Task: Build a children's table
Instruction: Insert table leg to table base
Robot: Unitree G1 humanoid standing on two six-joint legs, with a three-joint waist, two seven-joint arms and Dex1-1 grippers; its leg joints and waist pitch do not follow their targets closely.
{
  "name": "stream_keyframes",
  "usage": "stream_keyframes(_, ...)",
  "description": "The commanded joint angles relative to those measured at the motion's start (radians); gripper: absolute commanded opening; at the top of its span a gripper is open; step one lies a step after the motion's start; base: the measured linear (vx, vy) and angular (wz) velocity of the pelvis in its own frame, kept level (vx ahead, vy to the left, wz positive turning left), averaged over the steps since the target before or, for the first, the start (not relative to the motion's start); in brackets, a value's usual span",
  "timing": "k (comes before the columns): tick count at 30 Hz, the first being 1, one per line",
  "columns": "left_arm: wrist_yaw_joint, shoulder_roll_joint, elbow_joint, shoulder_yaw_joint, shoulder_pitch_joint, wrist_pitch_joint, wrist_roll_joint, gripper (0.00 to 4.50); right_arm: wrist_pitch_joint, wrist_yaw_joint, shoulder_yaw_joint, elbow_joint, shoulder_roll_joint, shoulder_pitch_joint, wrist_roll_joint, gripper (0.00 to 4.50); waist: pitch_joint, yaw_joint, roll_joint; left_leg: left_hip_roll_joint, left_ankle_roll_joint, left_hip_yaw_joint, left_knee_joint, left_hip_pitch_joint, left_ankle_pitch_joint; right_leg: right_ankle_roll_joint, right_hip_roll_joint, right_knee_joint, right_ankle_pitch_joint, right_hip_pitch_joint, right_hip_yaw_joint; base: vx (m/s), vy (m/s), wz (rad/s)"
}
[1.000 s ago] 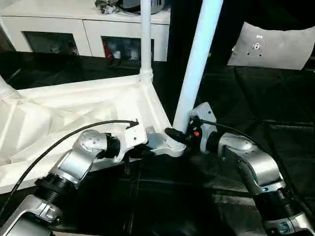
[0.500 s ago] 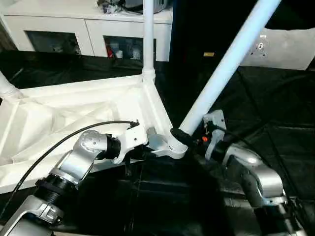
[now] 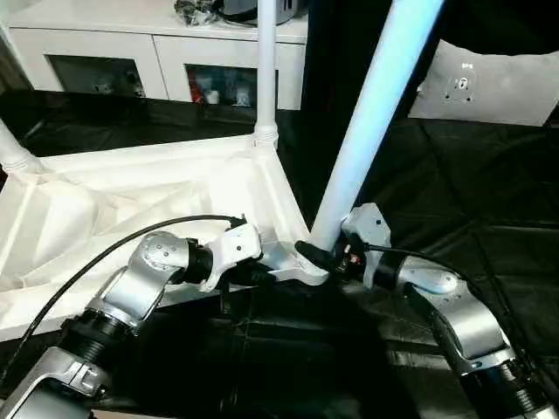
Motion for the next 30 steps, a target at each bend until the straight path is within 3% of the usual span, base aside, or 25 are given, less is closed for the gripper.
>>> stream_keyframes(1,-0.012,0.008,0.018,0.023,-0.037,-0.032,-0.004,0.0,0.114,0.104,0.134,0.079,-0.035,0.08,-0.022,1.93,-0.047,0.002,0.001,0.044,0.048,-0.002,-0.068,-0.015,-0.024,-0.245,-0.083,-0.068,0.032,0.058,0.047,0.0,0.0,0.0)
stream_keyframes(6,-0.042,-0.006,0.143,0.021,-0.144,-0.087,0.008,0.0,0.204,0.196,0.172,0.013,-0.068,0.108,0.031,1.93,-0.043,0.014,0.0,0.045,0.039,0.0,-0.074,-0.005,-0.083,-0.228,-0.083,-0.08,-0.067,0.052,0.049,0.0,0.0,0.0)
stream_keyframes(7,-0.04,-0.006,0.161,0.02,-0.158,-0.097,0.015,0.0,0.211,0.197,0.175,0.005,-0.068,0.111,0.035,1.93,-0.043,0.02,0.002,0.047,0.033,0.002,-0.075,0.003,-0.1,-0.222,-0.083,-0.083,-0.093,0.045,0.05,0.0,0.0,0.0)
stream_keyframes(12,-0.021,-0.009,0.23,0.026,-0.207,-0.123,0.04,0.0,0.225,0.173,0.176,-0.014,-0.039,0.122,0.045,1.93,-0.048,0.027,0.005,0.049,0.005,-0.002,-0.077,-0.005,-0.092,-0.217,-0.09,-0.077,-0.061,0.053,0.048,0.0,0.0,0.0)
stream_keyframes(16,-0.008,-0.006,0.239,0.033,-0.209,-0.119,0.044,0.0,0.206,0.124,0.18,0.0,-0.008,0.121,0.019,1.93,-0.047,0.025,0.001,0.048,-0.002,-0.002,-0.078,-0.007,-0.085,-0.219,-0.09,-0.076,-0.028,0.055,0.048,0.0,0.0,0.0)
stream_keyframes(18,-0.004,-0.003,0.227,0.039,-0.197,-0.107,0.036,0.0,0.191,0.086,0.17,0.02,0.012,0.113,0.002,1.93,-0.041,0.022,-0.003,0.048,-0.009,-0.003,-0.084,-0.006,-0.126,-0.208,-0.089,-0.084,-0.11,0.051,0.048,0.0,0.0,0.0)
stream_keyframes(19,-0.003,-0.001,0.223,0.04,-0.192,-0.104,0.033,0.0,0.186,0.07,0.165,0.028,0.02,0.109,-0.004,1.93,-0.038,0.018,-0.001,0.048,-0.017,-0.004,-0.088,-0.004,-0.17,-0.198,-0.091,-0.089,-0.196,0.048,0.049,0.0,0.0,0.0)
stream_keyframes(21,0.019,0.02,0.134,0.053,-0.122,-0.046,0.018,0.0,0.146,-0.049,0.105,0.1,0.08,0.072,-0.032,1.93,-0.032,0.01,-0.004,0.05,-0.028,-0.011,-0.096,-0.004,-0.23,-0.165,-0.098,-0.1,-0.356,0.042,0.052,0.0,0.0,0.0)
stream_keyframes(23,0.047,0.028,0.056,0.069,-0.066,0.015,0.012,0.0,0.124,-0.133,0.057,0.147,0.121,0.044,-0.048,1.93,-0.034,-0.007,-0.008,0.055,-0.04,-0.017,-0.101,-0.009,-0.243,-0.16,-0.1,-0.097,-0.376,0.04,0.05,0.0,0.0,0.0)
stream_keyframes(24,0.062,0.028,0.029,0.075,-0.045,0.032,0.012,0.0,0.119,-0.149,0.042,0.16,0.133,0.036,-0.045,1.93,-0.034,-0.014,-0.005,0.052,-0.037,-0.018,-0.1,-0.011,-0.247,-0.153,-0.097,-0.099,-0.388,0.04,0.049,0.0,0.0,0.0)
stream_keyframes(27,0.113,0.014,-0.085,0.1,0.032,0.11,0.009,0.0,0.112,-0.196,0.003,0.183,0.167,0.013,-0.043,1.93,-0.034,-0.026,-0.007,0.05,-0.027,-0.017,-0.099,-0.014,-0.236,-0.158,-0.091,-0.098,-0.356,0.038,0.05,0.0,0.0,0.0)
stream_keyframes(28,0.155,-0.008,-0.175,0.111,0.08,0.176,0.01,0.0,0.101,-0.232,-0.019,0.204,0.184,-0.002,-0.044,1.93,-0.036,-0.033,-0.016,0.053,-0.023,-0.014,-0.096,-0.015,-0.226,-0.174,-0.093,-0.095,-0.321,0.038,0.051,0.0,0.0,0.0)
stream_keyframes(30,0.188,-0.027,-0.245,0.115,0.113,0.224,0.014,0.0,0.095,-0.253,-0.041,0.225,0.202,-0.016,-0.042,1.93,-0.038,-0.036,-0.012,0.051,-0.011,-0.011,-0.092,-0.015,-0.191,-0.194,-0.09,-0.092,-0.264,0.039,0.051,0.0,0.0,0.0)
